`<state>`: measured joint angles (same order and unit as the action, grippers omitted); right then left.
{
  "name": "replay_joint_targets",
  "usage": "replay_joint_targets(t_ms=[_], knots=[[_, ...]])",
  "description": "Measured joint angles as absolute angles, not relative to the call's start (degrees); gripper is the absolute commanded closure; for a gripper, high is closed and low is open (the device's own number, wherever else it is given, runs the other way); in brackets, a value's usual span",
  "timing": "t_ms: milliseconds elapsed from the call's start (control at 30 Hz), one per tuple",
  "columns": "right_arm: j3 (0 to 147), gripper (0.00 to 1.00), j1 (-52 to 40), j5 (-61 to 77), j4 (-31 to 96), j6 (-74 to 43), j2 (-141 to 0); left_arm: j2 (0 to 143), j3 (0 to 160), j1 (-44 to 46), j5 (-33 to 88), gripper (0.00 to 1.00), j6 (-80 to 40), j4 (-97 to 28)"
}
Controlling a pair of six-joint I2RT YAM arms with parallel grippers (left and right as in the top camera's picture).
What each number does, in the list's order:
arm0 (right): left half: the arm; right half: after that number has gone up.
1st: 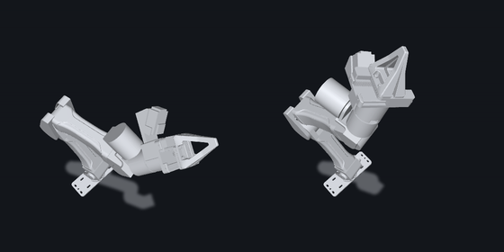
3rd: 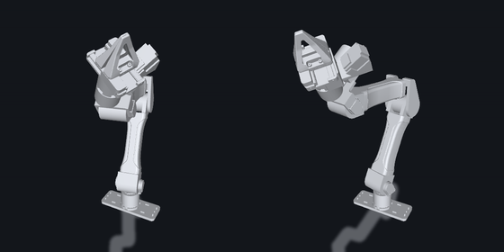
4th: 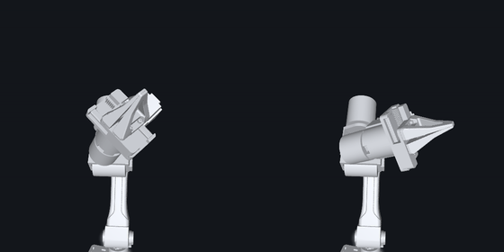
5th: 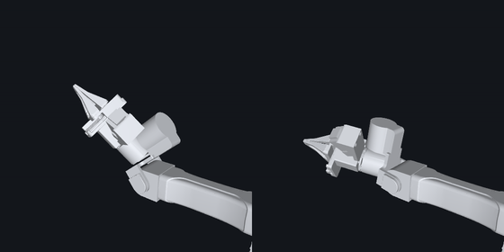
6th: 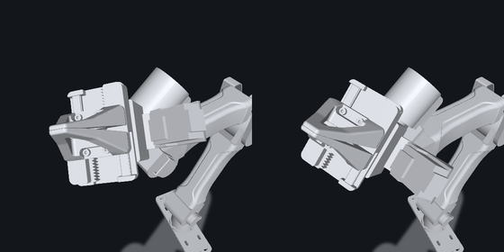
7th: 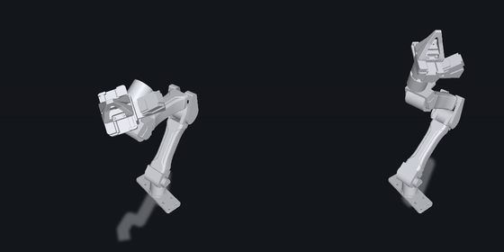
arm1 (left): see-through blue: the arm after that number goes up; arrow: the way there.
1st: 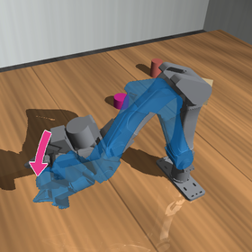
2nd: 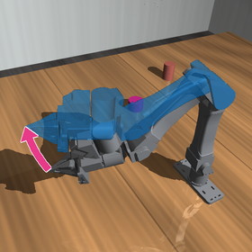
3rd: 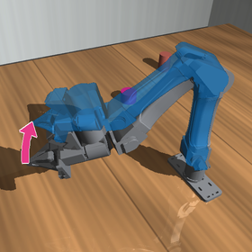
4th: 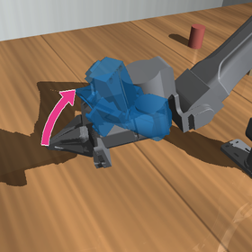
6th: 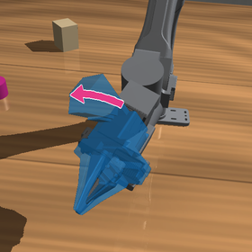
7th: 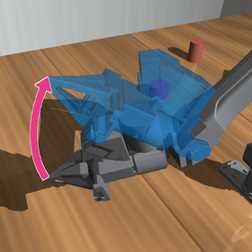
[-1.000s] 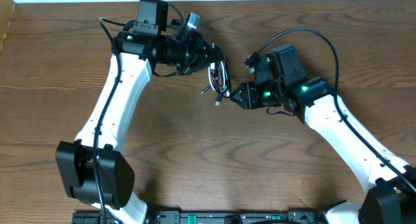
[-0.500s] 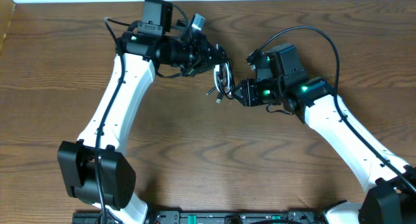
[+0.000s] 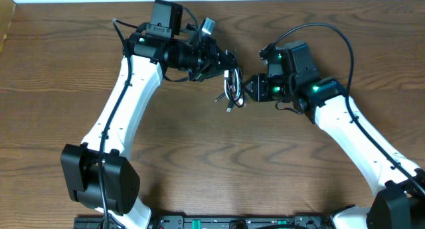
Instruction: Untangle cables
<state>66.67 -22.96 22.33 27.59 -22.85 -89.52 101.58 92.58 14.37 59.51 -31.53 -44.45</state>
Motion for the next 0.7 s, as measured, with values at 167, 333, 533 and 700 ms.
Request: replay_joint_targets(t_ms=[167,333,533,700], knots=[[66.7,0.65,-22.5,22.0,25.6,-23.1,-89.5,101.6,92.6,14.7,60.3,0.92,-31.3,-44.8],[66.7,0.65,-22.5,22.0,26.4,-23.1,-89.5,101.6,92.6,15.3,60.5,0.93,-31.2,-44.8],[66.7,0.65,-22.4,21.6,28.8,-23.3,-89.5,101.6,92.6,15.3,60.8,0.93,-31.2,-44.8],[66.7,0.65,-22.3,21.0,29.0,-23.5,-89.5,101.6,92.6,15.3,60.9,0.93,-31.2,-44.8]])
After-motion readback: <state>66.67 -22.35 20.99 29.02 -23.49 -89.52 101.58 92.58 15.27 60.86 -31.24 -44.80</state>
